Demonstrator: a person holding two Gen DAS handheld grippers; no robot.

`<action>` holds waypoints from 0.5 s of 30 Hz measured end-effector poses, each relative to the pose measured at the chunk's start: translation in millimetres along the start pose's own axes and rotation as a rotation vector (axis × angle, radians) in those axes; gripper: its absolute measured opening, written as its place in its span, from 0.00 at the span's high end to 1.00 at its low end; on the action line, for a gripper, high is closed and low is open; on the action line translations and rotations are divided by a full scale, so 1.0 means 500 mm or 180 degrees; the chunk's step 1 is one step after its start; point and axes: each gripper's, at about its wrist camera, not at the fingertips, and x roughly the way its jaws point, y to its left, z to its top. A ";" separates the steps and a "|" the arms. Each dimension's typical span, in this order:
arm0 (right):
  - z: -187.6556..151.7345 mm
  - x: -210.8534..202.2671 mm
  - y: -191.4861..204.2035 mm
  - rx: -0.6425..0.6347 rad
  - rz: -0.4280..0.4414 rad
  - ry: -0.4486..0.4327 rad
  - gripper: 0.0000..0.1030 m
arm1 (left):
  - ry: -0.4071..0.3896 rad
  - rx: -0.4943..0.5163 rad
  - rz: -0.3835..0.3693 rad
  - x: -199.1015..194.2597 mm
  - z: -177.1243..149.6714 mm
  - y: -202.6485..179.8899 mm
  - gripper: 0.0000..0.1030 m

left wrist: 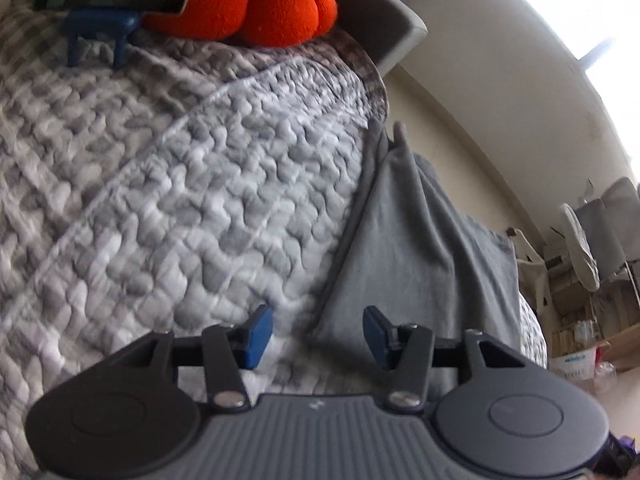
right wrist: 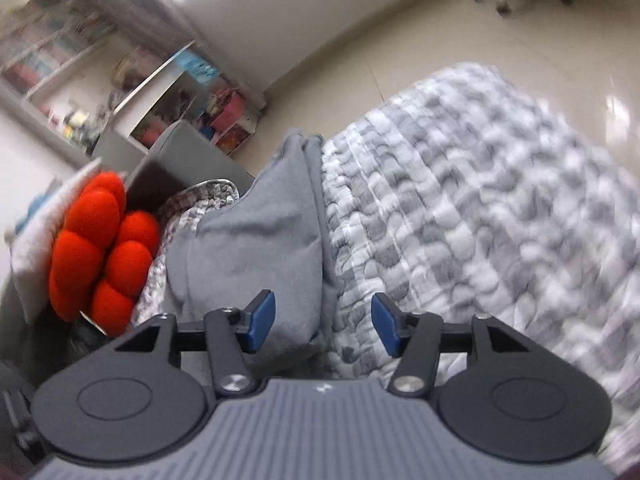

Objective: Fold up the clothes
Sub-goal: 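Lower the shirt onto the quilt and open both grippers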

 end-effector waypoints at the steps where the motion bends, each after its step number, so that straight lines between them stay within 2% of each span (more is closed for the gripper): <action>1: 0.003 -0.001 0.003 -0.0051 0.0064 -0.0008 0.44 | -0.0012 0.0015 -0.0028 -0.002 -0.003 0.000 0.50; 4: 0.005 0.002 0.007 -0.0089 0.0254 0.0008 0.44 | -0.0120 0.0123 -0.0086 -0.009 -0.009 -0.013 0.50; 6: 0.000 0.018 0.019 -0.0211 0.0206 0.0083 0.45 | -0.0120 0.0222 -0.0065 -0.004 -0.013 -0.025 0.50; 7: -0.005 0.027 0.025 -0.0282 0.0150 0.0130 0.48 | -0.0107 0.0275 -0.0045 0.000 -0.016 -0.031 0.50; 8: -0.010 0.036 0.030 -0.0352 0.0094 0.0177 0.65 | -0.0100 0.0315 -0.0021 0.004 -0.018 -0.035 0.51; 9: -0.014 0.043 0.036 -0.0422 0.0042 0.0215 0.89 | -0.0098 0.0340 0.0009 0.008 -0.020 -0.037 0.53; 10: -0.016 0.047 0.040 -0.0488 0.0005 0.0220 0.91 | -0.0086 0.0378 0.0029 0.014 -0.023 -0.041 0.54; 12: -0.019 0.050 0.048 -0.0612 -0.0054 0.0217 0.93 | -0.0016 0.0508 0.0065 0.027 -0.028 -0.048 0.75; 14: -0.017 0.027 0.054 -0.0676 0.0013 0.0108 0.94 | 0.0046 0.0573 0.0050 0.035 -0.026 -0.045 0.86; 15: -0.016 0.018 0.056 -0.0704 0.0037 0.0069 0.94 | 0.0081 0.0482 -0.0015 0.034 -0.020 -0.034 0.88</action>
